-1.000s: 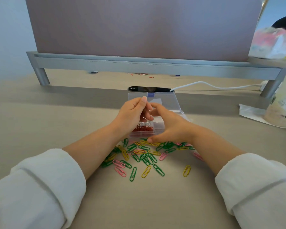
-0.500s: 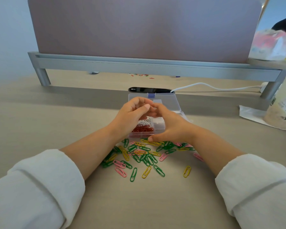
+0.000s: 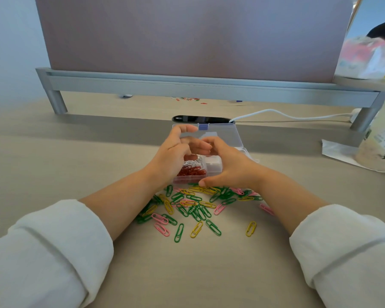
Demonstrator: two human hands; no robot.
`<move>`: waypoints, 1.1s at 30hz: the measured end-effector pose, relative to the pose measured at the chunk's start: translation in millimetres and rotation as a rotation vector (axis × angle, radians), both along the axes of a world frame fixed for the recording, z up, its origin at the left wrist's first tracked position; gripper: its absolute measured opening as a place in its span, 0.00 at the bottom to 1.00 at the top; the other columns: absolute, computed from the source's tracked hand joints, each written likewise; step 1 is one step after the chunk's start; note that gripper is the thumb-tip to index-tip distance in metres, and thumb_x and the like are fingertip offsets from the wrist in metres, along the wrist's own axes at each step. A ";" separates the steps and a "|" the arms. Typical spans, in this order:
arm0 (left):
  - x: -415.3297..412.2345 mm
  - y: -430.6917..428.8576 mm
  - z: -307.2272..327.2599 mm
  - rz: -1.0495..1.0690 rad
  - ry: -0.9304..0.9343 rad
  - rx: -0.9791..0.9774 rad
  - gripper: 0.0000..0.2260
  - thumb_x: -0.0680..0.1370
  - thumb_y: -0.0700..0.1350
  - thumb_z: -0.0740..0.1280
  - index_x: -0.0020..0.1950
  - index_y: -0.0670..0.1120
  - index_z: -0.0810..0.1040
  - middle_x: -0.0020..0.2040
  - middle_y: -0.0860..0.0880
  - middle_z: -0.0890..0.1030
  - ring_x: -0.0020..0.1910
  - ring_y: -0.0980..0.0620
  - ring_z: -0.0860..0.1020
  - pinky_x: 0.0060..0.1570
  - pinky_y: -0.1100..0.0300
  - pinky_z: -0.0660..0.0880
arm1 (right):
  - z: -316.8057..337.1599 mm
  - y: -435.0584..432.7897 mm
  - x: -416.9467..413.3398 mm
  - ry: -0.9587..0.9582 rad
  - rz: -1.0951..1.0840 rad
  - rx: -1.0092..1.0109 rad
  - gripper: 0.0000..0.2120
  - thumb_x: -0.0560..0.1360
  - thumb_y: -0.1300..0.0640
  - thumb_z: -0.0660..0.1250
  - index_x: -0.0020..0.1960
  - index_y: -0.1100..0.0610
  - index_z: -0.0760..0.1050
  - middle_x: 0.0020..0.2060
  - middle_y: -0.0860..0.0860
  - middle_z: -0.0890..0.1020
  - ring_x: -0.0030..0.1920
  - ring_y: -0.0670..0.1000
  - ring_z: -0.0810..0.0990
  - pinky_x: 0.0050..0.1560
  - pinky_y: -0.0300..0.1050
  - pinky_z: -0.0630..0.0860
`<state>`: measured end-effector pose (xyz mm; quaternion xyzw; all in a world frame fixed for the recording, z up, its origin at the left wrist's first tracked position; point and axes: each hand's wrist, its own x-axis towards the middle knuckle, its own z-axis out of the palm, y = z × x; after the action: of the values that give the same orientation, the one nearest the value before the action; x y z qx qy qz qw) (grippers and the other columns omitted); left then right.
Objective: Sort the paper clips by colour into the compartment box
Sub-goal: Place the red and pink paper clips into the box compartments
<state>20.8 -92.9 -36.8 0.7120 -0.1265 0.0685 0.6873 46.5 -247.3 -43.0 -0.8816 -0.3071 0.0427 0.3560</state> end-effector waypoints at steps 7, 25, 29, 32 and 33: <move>0.8 4.5 -1.0 -0.043 -0.017 -0.012 0.11 0.75 0.44 0.49 0.52 0.52 0.68 0.44 0.48 0.81 0.46 0.51 0.78 0.46 0.58 0.66 | 1.9 -0.3 -2.3 -0.005 -0.009 -0.009 0.39 0.65 0.55 0.77 0.69 0.53 0.58 0.62 0.48 0.71 0.65 0.46 0.68 0.63 0.38 0.66; -6.2 22.0 4.1 0.135 -0.172 0.688 0.05 0.76 0.39 0.60 0.49 0.48 0.70 0.45 0.55 0.70 0.47 0.55 0.70 0.43 0.68 0.66 | 6.3 1.1 -7.8 -0.232 0.013 -0.054 0.25 0.67 0.53 0.75 0.61 0.53 0.72 0.54 0.45 0.73 0.57 0.45 0.70 0.59 0.38 0.67; -15.7 42.6 -2.7 0.138 -0.448 1.142 0.14 0.72 0.42 0.56 0.48 0.46 0.81 0.47 0.50 0.78 0.41 0.53 0.74 0.43 0.62 0.70 | 8.4 7.6 -9.6 -0.394 0.087 -0.129 0.15 0.68 0.56 0.74 0.54 0.56 0.79 0.45 0.45 0.74 0.45 0.45 0.72 0.49 0.37 0.69; -20.3 47.3 -0.3 0.040 -0.489 1.265 0.21 0.68 0.44 0.51 0.47 0.45 0.84 0.43 0.48 0.83 0.39 0.48 0.80 0.44 0.57 0.77 | 7.6 9.8 -11.6 -0.422 0.116 -0.197 0.13 0.69 0.57 0.72 0.53 0.56 0.81 0.42 0.44 0.74 0.43 0.44 0.71 0.48 0.36 0.68; -21.0 48.5 0.5 0.032 -0.496 1.313 0.21 0.68 0.44 0.52 0.47 0.45 0.84 0.43 0.49 0.83 0.40 0.47 0.81 0.43 0.55 0.78 | 8.0 10.2 -12.0 -0.425 0.108 -0.208 0.12 0.69 0.57 0.72 0.53 0.56 0.81 0.42 0.45 0.74 0.43 0.44 0.71 0.48 0.36 0.68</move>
<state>-0.3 -44.4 -36.2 0.9449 -0.2843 0.1486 0.0651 34.5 -237.1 -35.0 -0.8850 -0.4156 -0.0932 0.1880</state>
